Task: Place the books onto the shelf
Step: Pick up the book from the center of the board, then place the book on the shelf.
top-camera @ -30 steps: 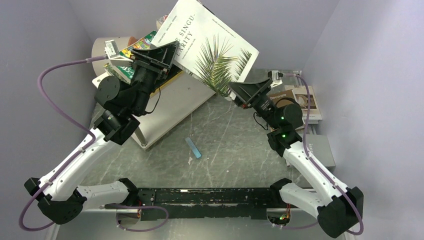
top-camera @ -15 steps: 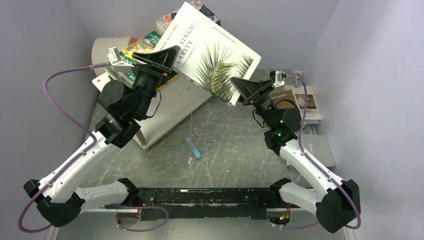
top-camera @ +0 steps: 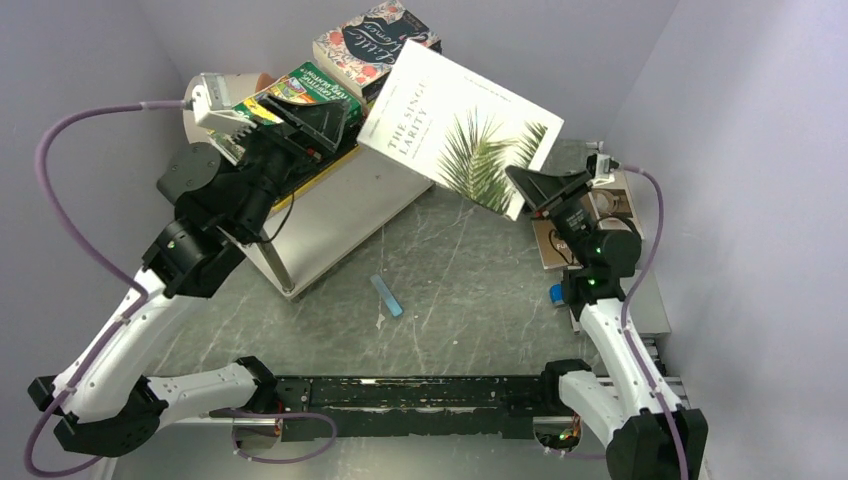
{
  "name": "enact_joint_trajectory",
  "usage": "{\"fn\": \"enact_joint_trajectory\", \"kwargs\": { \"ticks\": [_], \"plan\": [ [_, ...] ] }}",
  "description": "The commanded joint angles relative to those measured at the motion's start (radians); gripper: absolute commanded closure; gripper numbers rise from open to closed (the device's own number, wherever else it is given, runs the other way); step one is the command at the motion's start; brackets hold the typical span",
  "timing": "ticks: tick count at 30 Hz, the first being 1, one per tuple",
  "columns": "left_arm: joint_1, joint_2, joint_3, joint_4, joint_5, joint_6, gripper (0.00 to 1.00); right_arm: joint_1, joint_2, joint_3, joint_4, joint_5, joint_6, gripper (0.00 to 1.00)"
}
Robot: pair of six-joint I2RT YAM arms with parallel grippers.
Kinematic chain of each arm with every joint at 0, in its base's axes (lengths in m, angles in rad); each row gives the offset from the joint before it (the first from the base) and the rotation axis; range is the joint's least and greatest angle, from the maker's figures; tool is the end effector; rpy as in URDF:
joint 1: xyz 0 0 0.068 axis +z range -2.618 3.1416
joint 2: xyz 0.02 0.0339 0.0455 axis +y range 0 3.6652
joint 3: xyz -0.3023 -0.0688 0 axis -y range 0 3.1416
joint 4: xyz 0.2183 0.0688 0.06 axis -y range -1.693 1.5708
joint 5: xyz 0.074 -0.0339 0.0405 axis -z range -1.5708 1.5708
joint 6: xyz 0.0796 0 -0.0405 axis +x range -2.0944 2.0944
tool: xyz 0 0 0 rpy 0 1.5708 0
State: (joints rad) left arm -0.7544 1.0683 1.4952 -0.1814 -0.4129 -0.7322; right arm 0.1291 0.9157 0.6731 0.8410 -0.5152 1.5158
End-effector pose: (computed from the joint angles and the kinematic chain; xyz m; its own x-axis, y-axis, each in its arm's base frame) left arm 0.1609 -0.1074 0.5591 -0.0980 -0.7482 -0.6562 0.3740 0.5834 -0.7210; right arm 0.1740 0.0621 0.4397 -0.4843 0.8133 -0.3226 -0.5861 -0.0279 0.8097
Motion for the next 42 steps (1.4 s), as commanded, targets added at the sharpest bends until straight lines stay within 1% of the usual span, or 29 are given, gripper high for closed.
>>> {"fn": "enact_joint_trajectory", "kwargs": {
  "ticks": [1, 5, 7, 9, 11, 15, 19, 22, 25, 28, 31, 34, 37, 42],
  "plan": [
    [-0.001, -0.032, 0.084, -0.154, -0.042, 0.178, 0.11, -0.066, -0.079, -0.080, -0.024, -0.156, 0.069, 0.61],
    [-0.002, -0.043, 0.107, -0.222, -0.079, 0.221, 0.11, -0.072, -0.150, -0.170, -0.091, -0.194, 0.081, 0.61],
    [-0.002, -0.060, 0.095, -0.229, -0.100, 0.231, 0.11, -0.072, -0.184, -0.205, -0.115, -0.193, 0.085, 0.62],
    [-0.002, -0.078, 0.077, -0.226, -0.115, 0.234, 0.11, -0.072, -0.206, -0.216, -0.189, -0.209, 0.058, 0.62],
    [-0.002, -0.093, 0.063, -0.220, -0.114, 0.241, 0.11, -0.072, -0.209, -0.223, -0.262, -0.223, 0.016, 0.62],
    [-0.002, -0.087, 0.070, -0.247, -0.091, 0.267, 0.11, -0.070, -0.145, -0.230, -0.348, -0.271, -0.089, 0.62],
    [-0.002, -0.068, 0.096, -0.314, -0.060, 0.298, 0.11, -0.040, -0.027, -0.224, -0.351, -0.292, -0.176, 0.60],
    [-0.002, -0.069, 0.099, -0.353, -0.031, 0.312, 0.11, 0.042, 0.081, -0.190, -0.321, -0.247, -0.236, 0.60],
    [-0.002, -0.078, 0.101, -0.385, -0.031, 0.323, 0.11, 0.141, 0.208, -0.131, -0.284, -0.196, -0.288, 0.60],
    [-0.001, -0.092, 0.106, -0.415, -0.050, 0.333, 0.11, 0.214, 0.360, -0.070, -0.189, -0.198, -0.303, 0.60],
    [-0.001, -0.107, 0.117, -0.443, -0.074, 0.350, 0.11, 0.260, 0.516, 0.017, -0.132, -0.240, -0.330, 0.60],
    [-0.002, -0.115, 0.128, -0.466, -0.093, 0.361, 0.11, 0.293, 0.656, 0.113, -0.117, -0.280, -0.350, 0.60],
    [-0.003, -0.124, 0.129, -0.481, -0.104, 0.367, 0.11, 0.323, 0.782, 0.210, -0.137, -0.320, -0.372, 0.59],
    [-0.003, -0.135, 0.121, -0.486, -0.114, 0.369, 0.11, 0.375, 0.935, 0.343, -0.132, -0.343, -0.349, 0.56]
  ]
}}
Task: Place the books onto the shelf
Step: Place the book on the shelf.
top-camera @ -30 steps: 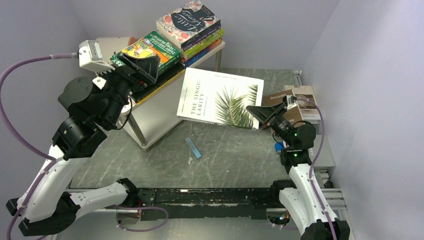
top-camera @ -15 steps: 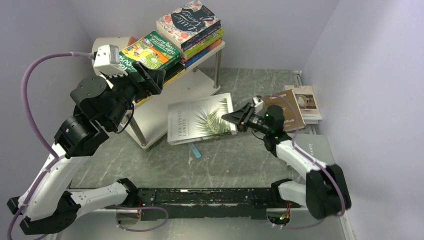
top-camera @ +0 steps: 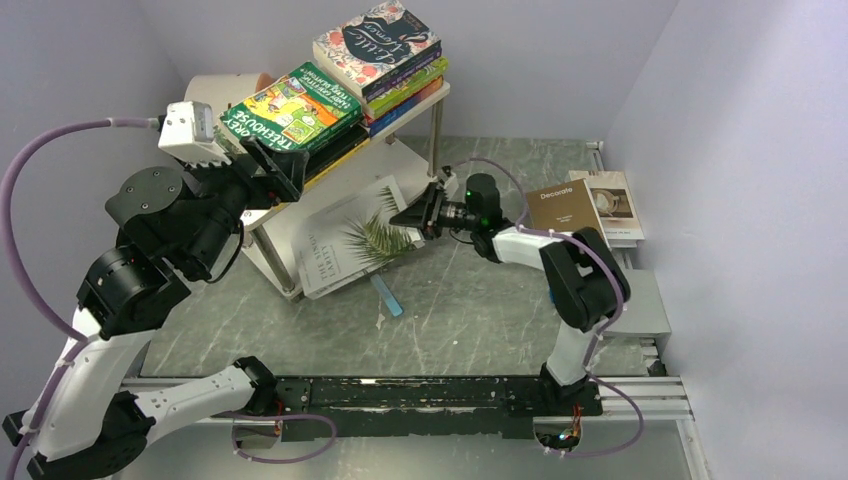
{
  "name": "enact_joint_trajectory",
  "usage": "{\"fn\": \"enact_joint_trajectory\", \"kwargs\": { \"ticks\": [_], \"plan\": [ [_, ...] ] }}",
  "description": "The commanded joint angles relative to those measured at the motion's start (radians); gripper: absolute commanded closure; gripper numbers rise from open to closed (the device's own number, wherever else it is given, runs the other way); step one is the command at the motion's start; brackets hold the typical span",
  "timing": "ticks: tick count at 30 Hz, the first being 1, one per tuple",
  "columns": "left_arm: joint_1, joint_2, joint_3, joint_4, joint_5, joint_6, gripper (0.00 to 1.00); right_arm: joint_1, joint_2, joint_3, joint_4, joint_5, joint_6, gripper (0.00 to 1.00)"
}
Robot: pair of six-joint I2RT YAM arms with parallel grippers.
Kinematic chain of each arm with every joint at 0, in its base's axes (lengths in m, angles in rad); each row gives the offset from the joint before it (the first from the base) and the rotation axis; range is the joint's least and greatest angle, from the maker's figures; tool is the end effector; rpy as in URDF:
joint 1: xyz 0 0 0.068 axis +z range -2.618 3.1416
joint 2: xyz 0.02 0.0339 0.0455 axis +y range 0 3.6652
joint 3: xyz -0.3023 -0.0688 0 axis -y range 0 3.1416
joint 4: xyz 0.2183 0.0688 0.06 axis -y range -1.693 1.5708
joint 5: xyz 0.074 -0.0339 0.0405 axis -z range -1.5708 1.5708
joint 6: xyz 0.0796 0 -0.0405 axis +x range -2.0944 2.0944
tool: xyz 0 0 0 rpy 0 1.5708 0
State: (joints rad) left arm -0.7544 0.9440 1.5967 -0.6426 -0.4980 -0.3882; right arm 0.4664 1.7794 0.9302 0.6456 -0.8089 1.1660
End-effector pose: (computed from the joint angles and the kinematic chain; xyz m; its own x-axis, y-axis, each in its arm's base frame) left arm 0.1161 -0.0569 0.5400 -0.0892 -0.3725 -0.9237 0.2375 0.8927 -0.3830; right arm 0.3297 0.2305 0.2589 -0.9382 0.2380 -0.2512 -0.2055 0.2009 0.9578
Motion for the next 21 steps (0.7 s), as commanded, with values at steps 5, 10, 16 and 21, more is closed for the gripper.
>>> {"fn": "enact_joint_trajectory", "kwargs": {
  "ticks": [5, 10, 16, 21],
  "plan": [
    [-0.002, -0.011, 0.012, -0.023, -0.024, 0.025, 0.11, 0.082, 0.182, 0.184, 0.075, 0.000, 0.039, 0.52],
    [-0.003, -0.011, 0.009, -0.032, -0.025, 0.026, 0.11, 0.090, 0.262, 0.302, 0.008, 0.059, -0.011, 0.51],
    [-0.003, -0.015, -0.009, -0.039, -0.022, 0.014, 0.11, 0.091, 0.301, 0.373, -0.060, 0.125, -0.081, 0.34],
    [-0.001, -0.009, -0.015, -0.046, -0.019, 0.008, 0.11, 0.090, 0.213, 0.372, -0.223, 0.311, -0.216, 0.20]
  ]
}}
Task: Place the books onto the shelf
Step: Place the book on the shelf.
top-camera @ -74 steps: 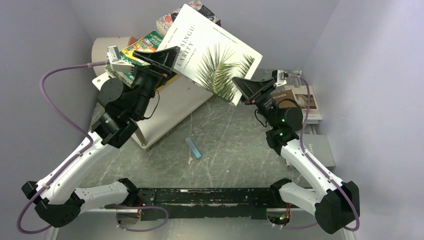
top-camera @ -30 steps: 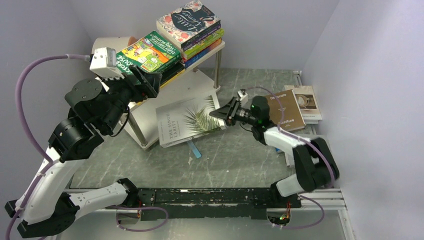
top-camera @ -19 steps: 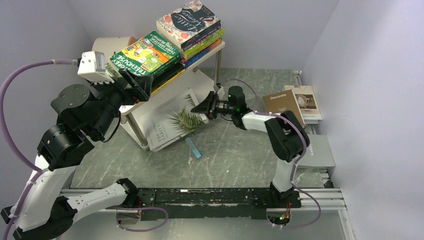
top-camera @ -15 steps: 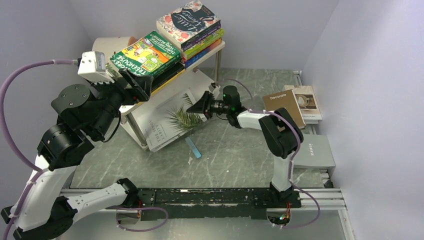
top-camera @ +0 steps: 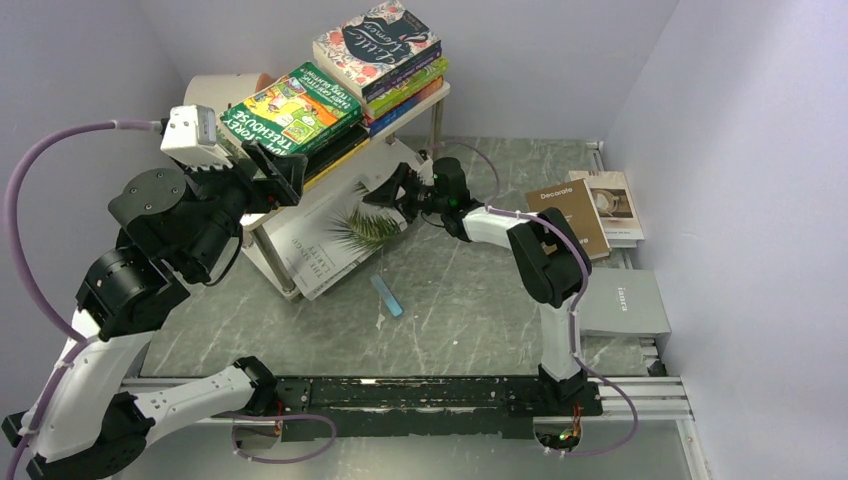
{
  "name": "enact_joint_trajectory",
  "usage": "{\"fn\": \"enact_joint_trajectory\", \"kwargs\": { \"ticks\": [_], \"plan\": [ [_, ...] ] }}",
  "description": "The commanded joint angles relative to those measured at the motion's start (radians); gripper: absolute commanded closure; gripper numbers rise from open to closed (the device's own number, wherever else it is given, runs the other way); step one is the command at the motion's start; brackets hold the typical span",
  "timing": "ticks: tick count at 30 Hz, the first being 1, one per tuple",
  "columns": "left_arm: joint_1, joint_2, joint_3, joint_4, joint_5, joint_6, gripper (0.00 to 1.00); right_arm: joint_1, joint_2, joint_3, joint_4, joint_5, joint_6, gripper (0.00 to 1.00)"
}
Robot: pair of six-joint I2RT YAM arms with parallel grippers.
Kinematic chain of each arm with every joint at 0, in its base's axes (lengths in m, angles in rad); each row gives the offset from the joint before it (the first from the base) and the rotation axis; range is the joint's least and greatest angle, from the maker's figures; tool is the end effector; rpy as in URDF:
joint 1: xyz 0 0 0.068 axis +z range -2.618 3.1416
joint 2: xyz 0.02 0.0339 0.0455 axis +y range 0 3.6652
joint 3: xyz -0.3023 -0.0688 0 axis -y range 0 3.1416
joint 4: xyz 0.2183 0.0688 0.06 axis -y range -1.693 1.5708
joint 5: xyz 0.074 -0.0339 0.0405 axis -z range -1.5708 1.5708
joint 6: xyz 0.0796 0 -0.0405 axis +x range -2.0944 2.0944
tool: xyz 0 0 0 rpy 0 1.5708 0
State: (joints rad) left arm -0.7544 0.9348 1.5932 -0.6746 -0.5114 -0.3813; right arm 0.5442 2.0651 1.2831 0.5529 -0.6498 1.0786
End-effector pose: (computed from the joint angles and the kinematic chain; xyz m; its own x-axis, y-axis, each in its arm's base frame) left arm 0.1140 -0.0537 0.5354 -0.1005 -0.3509 -0.9310 0.2190 0.9050 -0.3647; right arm 0.3980 0.2972 0.2372 -0.8994 0.2759 -0.3391 -0.2618 0.2814 0.9232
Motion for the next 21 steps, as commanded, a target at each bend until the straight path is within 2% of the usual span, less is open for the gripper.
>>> {"fn": "enact_joint_trajectory", "kwargs": {
  "ticks": [1, 4, 11, 16, 21],
  "plan": [
    [-0.002, 0.000, -0.012, -0.013, -0.006, -0.001, 0.11, 0.012, -0.092, 0.019, -0.166, 0.189, -0.156, 0.17],
    [-0.002, -0.003, -0.017, -0.006, 0.002, -0.005, 0.11, 0.011, -0.139, 0.013, -0.226, 0.301, -0.193, 0.14],
    [-0.002, -0.007, -0.017, -0.015, 0.005, -0.014, 0.11, 0.011, -0.192, 0.022, -0.307, 0.490, -0.266, 0.14],
    [-0.003, -0.023, -0.023, -0.026, -0.005, -0.019, 0.11, 0.015, -0.274, -0.017, -0.352, 0.557, -0.303, 0.15],
    [-0.003, -0.041, -0.049, -0.022, -0.005, -0.026, 0.10, 0.063, -0.408, -0.132, -0.455, 0.614, -0.285, 0.14]
  ]
}}
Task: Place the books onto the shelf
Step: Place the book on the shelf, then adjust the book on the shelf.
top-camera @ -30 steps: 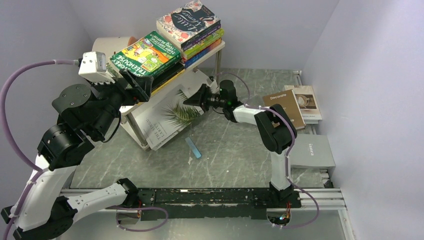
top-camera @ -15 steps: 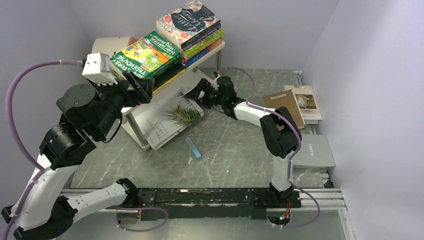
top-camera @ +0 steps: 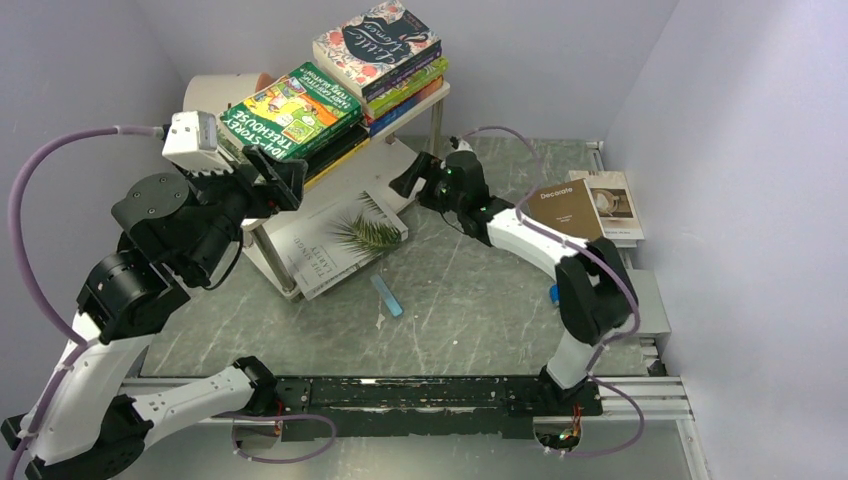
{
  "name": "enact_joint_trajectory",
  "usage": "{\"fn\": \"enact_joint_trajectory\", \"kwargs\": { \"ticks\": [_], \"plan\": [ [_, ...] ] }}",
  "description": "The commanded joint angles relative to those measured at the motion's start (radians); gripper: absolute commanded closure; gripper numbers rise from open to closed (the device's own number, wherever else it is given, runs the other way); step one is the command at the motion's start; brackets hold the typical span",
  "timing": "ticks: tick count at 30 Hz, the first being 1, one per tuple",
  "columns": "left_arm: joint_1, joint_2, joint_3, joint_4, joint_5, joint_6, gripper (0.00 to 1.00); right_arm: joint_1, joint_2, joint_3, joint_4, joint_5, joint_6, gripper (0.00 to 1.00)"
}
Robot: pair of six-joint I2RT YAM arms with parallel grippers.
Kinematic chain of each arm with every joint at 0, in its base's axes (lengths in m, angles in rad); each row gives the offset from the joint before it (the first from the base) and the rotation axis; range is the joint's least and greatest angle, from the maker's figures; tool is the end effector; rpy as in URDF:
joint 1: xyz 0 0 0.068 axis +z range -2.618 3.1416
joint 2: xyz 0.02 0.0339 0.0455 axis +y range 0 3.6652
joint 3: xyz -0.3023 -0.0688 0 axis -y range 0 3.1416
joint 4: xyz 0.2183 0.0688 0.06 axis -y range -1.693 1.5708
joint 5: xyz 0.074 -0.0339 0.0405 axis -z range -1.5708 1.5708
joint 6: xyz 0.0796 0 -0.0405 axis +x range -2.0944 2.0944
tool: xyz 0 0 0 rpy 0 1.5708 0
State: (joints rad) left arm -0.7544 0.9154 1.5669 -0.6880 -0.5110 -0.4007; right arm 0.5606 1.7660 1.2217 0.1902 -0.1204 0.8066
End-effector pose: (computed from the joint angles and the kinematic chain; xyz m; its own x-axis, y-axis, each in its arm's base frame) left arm 0.1114 -0.0513 0.5280 -0.1186 -0.3555 -0.9271 0.2118 0.9032 -0.3734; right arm 0.3676 0.2420 0.2953 -0.6532 0.4362 -0.6190 -0.2193 0.6735 0.7060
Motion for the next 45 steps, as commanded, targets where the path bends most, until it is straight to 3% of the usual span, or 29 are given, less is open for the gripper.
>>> {"fn": "enact_joint_trajectory", "kwargs": {
  "ticks": [1, 9, 15, 21, 45],
  "plan": [
    [-0.003, -0.027, -0.030, -0.006, -0.005, -0.007, 0.10, 0.073, -0.134, -0.104, -0.123, 0.097, 0.005, 0.14],
    [-0.002, -0.026, -0.036, 0.039, 0.020, 0.003, 0.10, 0.311, -0.296, -0.296, -0.099, 0.280, 0.222, 0.15],
    [-0.003, -0.026, -0.045, 0.051, 0.029, 0.002, 0.10, 0.423, -0.235, -0.294, -0.059, 0.362, 0.333, 0.23],
    [-0.003, -0.021, -0.037, 0.037, 0.018, 0.000, 0.10, 0.454, -0.094, -0.192, -0.021, 0.376, 0.330, 0.36],
    [-0.002, -0.029, -0.030, 0.019, -0.022, 0.016, 0.10, 0.441, 0.144, 0.028, -0.051, 0.321, 0.231, 0.49]
  ]
}}
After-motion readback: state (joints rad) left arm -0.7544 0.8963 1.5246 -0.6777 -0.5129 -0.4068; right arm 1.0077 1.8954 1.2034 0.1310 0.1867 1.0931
